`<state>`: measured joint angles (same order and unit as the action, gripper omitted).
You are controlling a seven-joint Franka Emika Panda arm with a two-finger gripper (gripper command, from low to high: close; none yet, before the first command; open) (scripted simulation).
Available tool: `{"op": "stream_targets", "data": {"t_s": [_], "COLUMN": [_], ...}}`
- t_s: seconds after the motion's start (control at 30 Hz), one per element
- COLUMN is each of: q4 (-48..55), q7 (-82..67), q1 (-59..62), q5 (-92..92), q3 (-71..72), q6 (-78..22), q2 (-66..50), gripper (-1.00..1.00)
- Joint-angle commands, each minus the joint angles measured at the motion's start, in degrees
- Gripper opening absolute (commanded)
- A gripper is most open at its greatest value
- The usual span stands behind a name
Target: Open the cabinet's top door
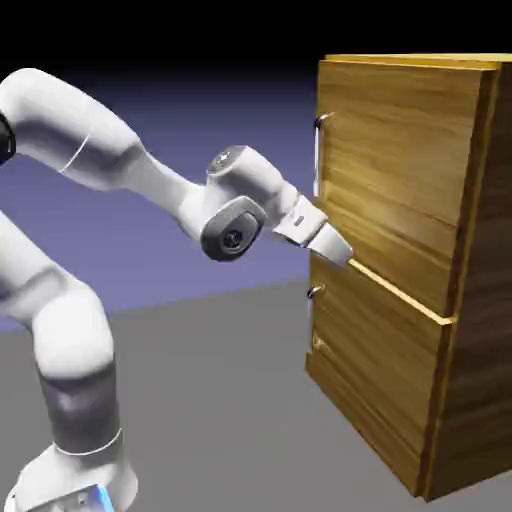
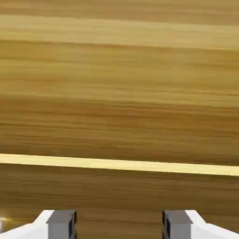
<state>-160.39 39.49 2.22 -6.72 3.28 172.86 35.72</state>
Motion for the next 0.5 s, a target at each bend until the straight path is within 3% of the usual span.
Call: {"op": "stream_targets", "data": {"t_s": [0.0,0.47], "q4": [0.23,3.41], "q7": [-1.1,-16.49], "q1": [1.08,16.19], "q5": [-2.5,-37.39], "q3": [1.22,18.23], "q6": [-0.42,-6.36], "q2": [1.14,17.0], "gripper": [0.0,0.0]}}
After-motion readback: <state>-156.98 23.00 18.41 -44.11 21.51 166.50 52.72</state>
